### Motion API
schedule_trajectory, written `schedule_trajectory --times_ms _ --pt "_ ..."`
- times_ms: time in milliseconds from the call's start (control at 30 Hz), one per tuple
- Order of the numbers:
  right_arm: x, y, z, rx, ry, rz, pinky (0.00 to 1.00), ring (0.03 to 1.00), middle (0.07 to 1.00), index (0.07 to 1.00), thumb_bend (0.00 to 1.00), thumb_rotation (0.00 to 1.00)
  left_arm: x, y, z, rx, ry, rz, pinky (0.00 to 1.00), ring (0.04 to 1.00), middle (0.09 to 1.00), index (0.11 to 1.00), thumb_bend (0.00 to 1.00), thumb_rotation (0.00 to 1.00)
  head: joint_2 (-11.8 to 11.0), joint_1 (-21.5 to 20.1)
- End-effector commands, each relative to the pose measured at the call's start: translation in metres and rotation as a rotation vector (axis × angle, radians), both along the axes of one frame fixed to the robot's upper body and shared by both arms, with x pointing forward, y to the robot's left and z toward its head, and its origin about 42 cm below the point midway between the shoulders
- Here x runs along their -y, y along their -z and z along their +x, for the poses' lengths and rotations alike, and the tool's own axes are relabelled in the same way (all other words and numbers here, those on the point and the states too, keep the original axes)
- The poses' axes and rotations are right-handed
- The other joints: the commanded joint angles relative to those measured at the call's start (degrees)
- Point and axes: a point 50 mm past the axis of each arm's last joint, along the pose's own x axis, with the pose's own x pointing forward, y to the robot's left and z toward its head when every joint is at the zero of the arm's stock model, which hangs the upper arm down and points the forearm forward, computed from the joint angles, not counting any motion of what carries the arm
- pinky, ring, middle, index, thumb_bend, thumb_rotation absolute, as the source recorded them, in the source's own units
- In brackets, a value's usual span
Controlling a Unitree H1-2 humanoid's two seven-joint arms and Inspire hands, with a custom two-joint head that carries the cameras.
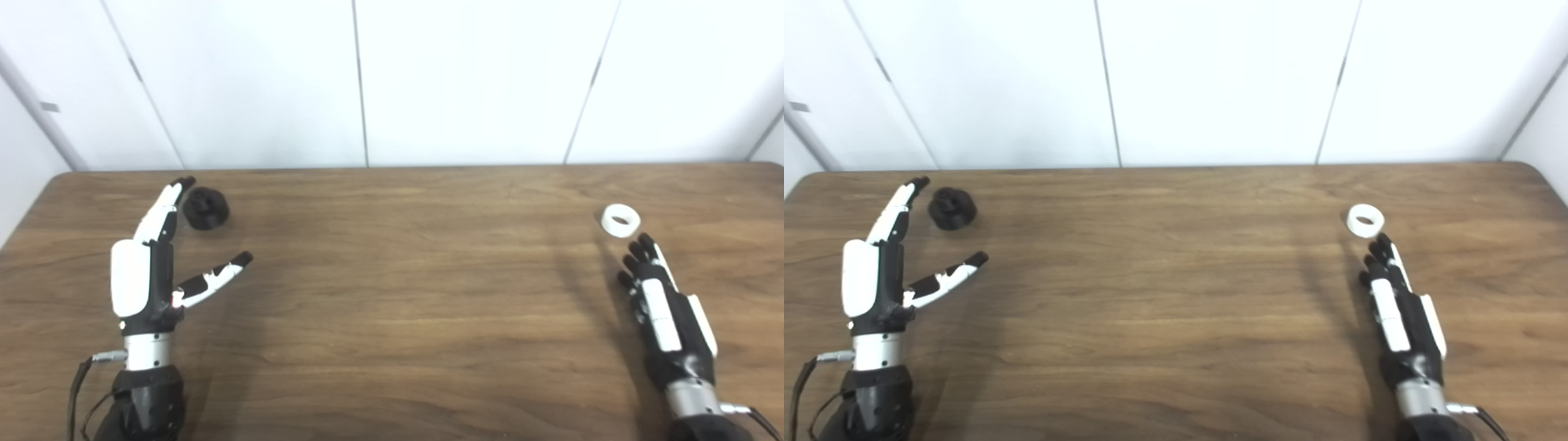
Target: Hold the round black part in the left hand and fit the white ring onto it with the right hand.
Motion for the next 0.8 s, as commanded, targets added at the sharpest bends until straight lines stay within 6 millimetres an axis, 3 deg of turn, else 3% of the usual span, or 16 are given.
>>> schedule_trajectory --times_ms 0,200,367,567,767 --pt "0.0 -0.008 0.006 0.052 -0.006 -0.005 0.98 0.988 0.986 0.981 0.38 0.84 -0.008 -0.015 0.009 0.093 -0.028 0.042 0.94 0.976 0.987 0.972 0.79 0.33 -0.1 0.7" --pt "0.002 -0.007 0.007 0.058 -0.008 0.001 0.99 0.992 0.989 0.993 0.37 0.84 -0.031 -0.012 0.016 0.076 -0.132 0.08 0.91 0.973 1.0 1.0 0.83 0.35 -0.9 2.5" --pt "0.002 -0.008 0.006 0.055 -0.005 0.002 1.0 0.99 0.984 0.993 0.34 0.85 -0.048 -0.007 0.022 0.029 -0.188 0.07 0.98 0.997 1.0 1.0 0.87 0.4 -1.4 3.5" --pt "0.005 -0.01 0.006 0.044 0.006 0.006 1.0 0.985 0.989 1.0 0.32 0.88 -0.074 -0.01 0.034 -0.199 -0.208 0.051 1.0 1.0 1.0 1.0 0.94 0.48 -2.1 5.6" --pt "0.007 -0.012 0.004 0.044 0.004 0.009 1.0 1.0 1.0 1.0 0.28 0.93 -0.094 -0.021 0.049 -0.384 -0.178 0.036 1.0 1.0 1.0 1.0 1.0 0.49 -2.1 7.0"
